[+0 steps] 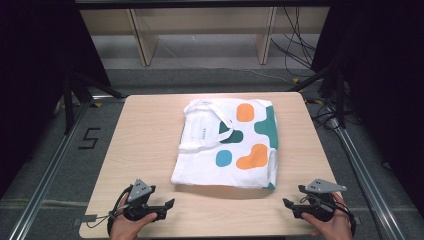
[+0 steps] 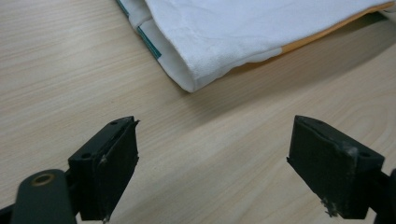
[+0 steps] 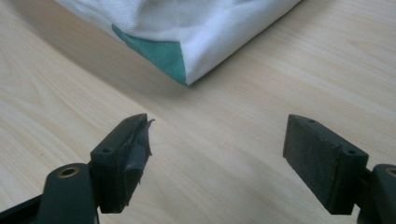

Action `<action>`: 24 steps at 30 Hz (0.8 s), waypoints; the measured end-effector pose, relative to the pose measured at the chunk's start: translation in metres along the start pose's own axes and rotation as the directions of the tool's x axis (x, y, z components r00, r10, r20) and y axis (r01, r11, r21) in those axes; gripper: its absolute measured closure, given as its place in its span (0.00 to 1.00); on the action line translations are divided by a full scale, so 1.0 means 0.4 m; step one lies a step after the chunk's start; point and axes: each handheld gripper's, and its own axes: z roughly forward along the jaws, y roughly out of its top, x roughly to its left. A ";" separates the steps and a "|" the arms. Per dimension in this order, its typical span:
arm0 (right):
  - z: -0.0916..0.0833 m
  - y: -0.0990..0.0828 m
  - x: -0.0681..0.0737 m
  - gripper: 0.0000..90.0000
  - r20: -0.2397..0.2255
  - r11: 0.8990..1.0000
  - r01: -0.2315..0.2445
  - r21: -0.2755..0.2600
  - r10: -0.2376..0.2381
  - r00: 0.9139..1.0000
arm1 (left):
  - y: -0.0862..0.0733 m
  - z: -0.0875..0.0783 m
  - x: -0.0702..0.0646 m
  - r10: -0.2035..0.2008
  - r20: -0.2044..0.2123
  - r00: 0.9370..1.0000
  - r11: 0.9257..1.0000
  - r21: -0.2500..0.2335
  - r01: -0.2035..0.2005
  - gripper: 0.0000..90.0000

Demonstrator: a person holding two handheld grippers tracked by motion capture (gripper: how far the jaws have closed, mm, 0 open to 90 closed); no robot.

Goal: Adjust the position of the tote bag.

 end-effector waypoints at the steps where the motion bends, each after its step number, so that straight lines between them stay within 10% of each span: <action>1: 0.000 0.000 0.000 0.26 0.000 1.000 0.000 0.000 0.000 1.000 | 0.000 0.000 0.000 -0.008 0.001 1.000 1.000 0.003 0.008 0.17; 24: 0.002 0.003 -0.001 0.26 0.015 0.999 0.032 -0.012 -0.032 0.999 | 0.070 0.072 0.002 -0.006 0.065 0.998 0.999 -0.050 0.009 0.33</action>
